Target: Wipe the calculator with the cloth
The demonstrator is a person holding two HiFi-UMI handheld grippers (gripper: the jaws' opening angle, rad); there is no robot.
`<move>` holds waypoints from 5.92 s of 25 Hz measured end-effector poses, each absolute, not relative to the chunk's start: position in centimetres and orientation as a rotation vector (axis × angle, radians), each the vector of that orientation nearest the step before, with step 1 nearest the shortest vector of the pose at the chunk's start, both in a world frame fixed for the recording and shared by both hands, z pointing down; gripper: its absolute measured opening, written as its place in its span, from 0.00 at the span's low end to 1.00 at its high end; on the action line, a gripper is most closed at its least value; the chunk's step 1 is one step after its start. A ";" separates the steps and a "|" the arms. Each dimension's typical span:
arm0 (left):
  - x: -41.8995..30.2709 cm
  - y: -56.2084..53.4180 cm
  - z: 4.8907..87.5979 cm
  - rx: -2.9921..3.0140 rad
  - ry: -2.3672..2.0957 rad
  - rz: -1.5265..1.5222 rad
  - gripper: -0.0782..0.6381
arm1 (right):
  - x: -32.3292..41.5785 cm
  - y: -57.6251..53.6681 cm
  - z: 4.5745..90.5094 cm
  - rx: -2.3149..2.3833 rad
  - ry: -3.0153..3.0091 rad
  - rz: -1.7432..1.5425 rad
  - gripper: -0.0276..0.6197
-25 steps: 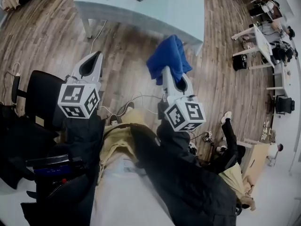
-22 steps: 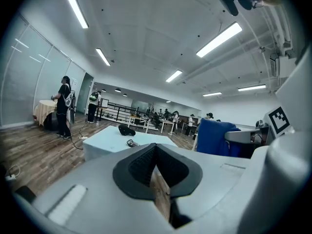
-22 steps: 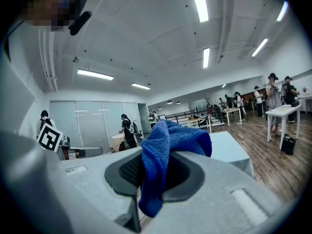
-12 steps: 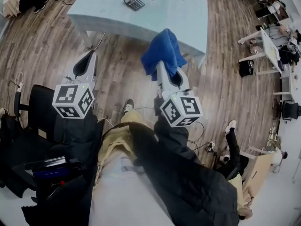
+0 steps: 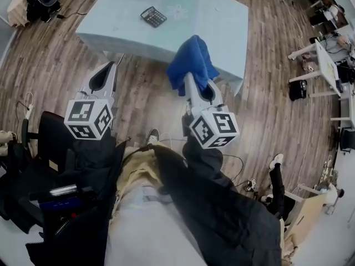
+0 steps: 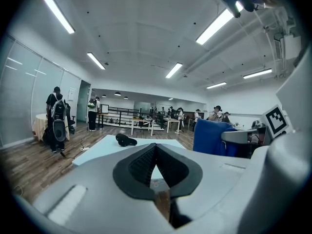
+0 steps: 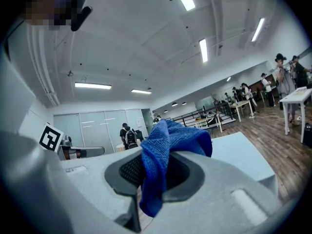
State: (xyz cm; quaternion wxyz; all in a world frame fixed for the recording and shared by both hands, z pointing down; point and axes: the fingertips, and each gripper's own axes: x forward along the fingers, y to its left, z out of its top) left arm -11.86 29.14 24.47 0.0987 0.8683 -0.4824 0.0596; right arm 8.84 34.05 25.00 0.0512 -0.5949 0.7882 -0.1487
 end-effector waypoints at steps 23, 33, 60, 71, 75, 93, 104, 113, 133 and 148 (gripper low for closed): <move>-7.6 15.2 26.7 2.552 -1.356 0.148 0.11 | 11.7 24.2 27.6 -1.865 2.400 -0.518 0.15; -8.8 1.6 28.7 2.501 -1.340 0.123 0.11 | 10.6 10.2 28.5 -1.891 2.443 -0.533 0.16; -7.7 -19.2 42.0 2.281 -1.155 0.401 0.11 | 8.5 -12.7 38.6 -1.946 2.513 -0.926 0.16; -6.0 -18.5 48.7 2.115 -1.152 0.520 0.11 | 8.6 -15.0 44.8 -1.774 2.673 -1.148 0.16; -6.2 -18.3 50.8 2.066 -1.148 0.547 0.11 | 8.2 -15.8 47.5 -1.741 2.715 -1.234 0.16; -6.0 -20.3 55.9 1.949 -1.130 0.592 0.11 | 10.7 -24.4 55.1 -1.939 3.077 -0.982 0.16; -7.1 -20.0 57.7 1.913 -1.135 0.601 0.11 | 2.6 -20.4 62.8 -1.555 3.555 -0.945 0.16; -8.1 -19.0 57.2 1.914 -1.157 0.583 0.11 | -1.2 -14.3 63.7 -1.219 3.710 -0.930 0.16; -10.2 -16.9 56.6 1.902 -1.199 0.550 0.11 | 6.5 -19.9 55.2 -1.616 3.343 -0.879 0.16; -11.6 -15.6 57.7 1.868 -1.210 0.570 0.11 | 5.2 -22.3 63.3 -1.795 3.527 -0.804 0.16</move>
